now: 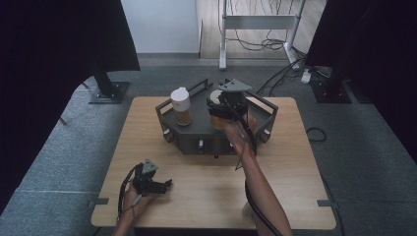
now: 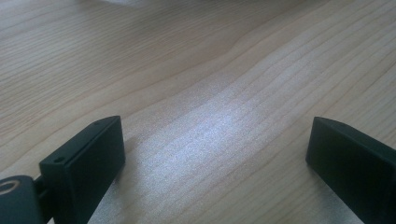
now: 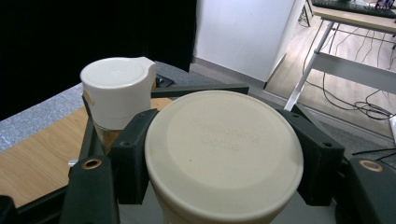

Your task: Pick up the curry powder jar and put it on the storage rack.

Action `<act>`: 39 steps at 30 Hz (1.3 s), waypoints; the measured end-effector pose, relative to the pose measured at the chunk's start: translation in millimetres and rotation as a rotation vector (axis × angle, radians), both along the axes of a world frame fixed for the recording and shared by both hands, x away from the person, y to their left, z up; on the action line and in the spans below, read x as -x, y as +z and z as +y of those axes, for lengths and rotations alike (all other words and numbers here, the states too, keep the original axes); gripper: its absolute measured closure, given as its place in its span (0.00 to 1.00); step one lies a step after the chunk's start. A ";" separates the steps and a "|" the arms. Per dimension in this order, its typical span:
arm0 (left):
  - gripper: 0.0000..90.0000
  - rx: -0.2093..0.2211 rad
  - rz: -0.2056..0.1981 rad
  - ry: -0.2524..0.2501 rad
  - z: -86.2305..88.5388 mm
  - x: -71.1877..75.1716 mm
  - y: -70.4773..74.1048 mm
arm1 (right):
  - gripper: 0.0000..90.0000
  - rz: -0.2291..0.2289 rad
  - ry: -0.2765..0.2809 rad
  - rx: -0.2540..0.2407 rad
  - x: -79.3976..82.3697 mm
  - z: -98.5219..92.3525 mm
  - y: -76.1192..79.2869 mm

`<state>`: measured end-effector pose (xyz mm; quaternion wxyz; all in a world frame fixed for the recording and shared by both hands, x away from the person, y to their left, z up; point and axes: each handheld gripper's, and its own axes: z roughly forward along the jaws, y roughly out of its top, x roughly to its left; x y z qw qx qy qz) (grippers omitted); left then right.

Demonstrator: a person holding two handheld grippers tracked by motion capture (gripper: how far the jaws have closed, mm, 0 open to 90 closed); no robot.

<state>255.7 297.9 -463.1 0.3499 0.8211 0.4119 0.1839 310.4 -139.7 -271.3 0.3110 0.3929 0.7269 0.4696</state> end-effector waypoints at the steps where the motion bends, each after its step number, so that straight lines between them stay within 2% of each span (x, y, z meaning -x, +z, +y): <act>1: 0.05 -0.001 0.000 -0.001 0.0 -0.1 0.1 | 0.37 0.000 0.001 0.000 -1.6 -0.3 -1.2; 24: 0.05 0.001 0.001 -0.004 0.2 -0.4 0.0 | 0.37 0.011 0.000 0.016 -20.5 3.1 -29.2; 31: 0.05 0.001 0.001 -0.005 0.3 -0.6 0.0 | 0.36 -0.001 0.005 0.022 -19.6 4.2 -31.2; 39: 0.04 0.001 0.001 -0.005 0.3 -0.6 0.0 | 0.36 0.006 0.008 0.012 -21.1 1.4 -31.6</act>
